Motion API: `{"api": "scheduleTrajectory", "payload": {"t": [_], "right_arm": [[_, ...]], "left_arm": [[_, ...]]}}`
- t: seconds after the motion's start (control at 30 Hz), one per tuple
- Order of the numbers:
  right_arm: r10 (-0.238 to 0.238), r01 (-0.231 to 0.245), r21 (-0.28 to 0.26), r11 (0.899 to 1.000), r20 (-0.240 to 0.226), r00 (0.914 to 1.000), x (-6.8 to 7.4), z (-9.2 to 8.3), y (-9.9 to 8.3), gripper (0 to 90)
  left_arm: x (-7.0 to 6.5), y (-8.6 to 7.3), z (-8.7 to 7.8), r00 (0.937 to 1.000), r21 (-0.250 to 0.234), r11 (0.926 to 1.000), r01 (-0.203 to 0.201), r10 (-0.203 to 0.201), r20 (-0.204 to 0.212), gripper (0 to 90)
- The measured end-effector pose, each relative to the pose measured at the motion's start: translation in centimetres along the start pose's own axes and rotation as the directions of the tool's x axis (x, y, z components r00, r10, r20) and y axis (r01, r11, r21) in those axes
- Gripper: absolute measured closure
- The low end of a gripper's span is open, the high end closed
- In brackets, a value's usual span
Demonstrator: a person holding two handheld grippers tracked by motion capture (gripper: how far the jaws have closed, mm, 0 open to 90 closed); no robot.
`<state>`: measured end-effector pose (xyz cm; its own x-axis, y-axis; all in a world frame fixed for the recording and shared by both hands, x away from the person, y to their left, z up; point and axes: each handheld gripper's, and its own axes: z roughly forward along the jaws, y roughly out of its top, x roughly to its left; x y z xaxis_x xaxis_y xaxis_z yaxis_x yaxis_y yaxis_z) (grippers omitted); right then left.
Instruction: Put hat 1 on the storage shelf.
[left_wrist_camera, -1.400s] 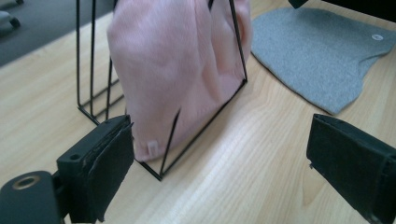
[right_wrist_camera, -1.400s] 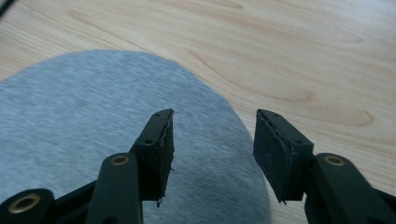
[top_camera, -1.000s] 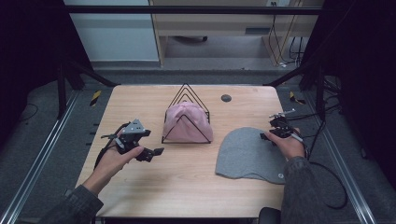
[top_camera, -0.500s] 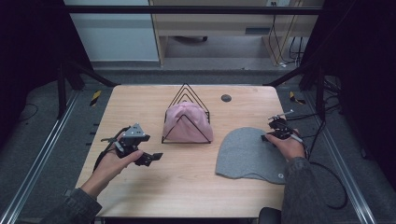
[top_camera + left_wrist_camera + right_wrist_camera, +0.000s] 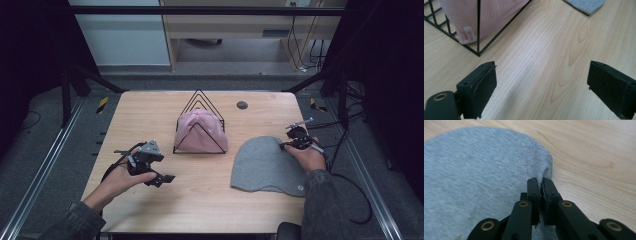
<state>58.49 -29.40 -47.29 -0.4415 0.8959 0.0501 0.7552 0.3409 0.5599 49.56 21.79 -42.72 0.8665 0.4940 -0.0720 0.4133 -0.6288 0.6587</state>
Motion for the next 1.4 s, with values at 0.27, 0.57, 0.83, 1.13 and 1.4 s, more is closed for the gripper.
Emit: {"api": "scheduleTrajectory", "payload": {"t": [0.27,0.57,0.83,1.13,1.4], "right_arm": [[-0.079,0.076,-0.068,0.995,-0.048,0.9957,2.5,-2.5,0.7,86.4],[-0.223,0.201,-0.172,0.965,-0.124,0.9668,7.1,-7.3,2.2,86.5],[-0.382,0.336,-0.261,0.905,-0.150,0.9120,11.5,-12.0,3.4,86.5],[-0.479,0.405,-0.343,0.848,-0.165,0.8624,15.1,-15.4,5.4,86.4],[-0.522,0.420,-0.396,0.816,-0.195,0.8303,17.3,-16.6,7.5,86.5]], "left_arm": [[-0.2,0.0,0.1,0.9999,0.030,0.9995,-0.013,0.013,0.006,8.7],[-0.4,0.1,-0.6,0.9983,0.071,0.9962,-0.049,0.047,0.034,8.8],[-0.4,-0.3,-1.2,0.9975,0.042,0.9976,-0.055,0.053,0.047,9.2],[-0.9,0.3,-1.3,0.9964,0.005,0.9981,-0.062,0.062,0.058,9.3],[-1.1,1.0,-1.7,0.9951,-0.028,0.9970,-0.072,0.074,0.066,9.7]]}}
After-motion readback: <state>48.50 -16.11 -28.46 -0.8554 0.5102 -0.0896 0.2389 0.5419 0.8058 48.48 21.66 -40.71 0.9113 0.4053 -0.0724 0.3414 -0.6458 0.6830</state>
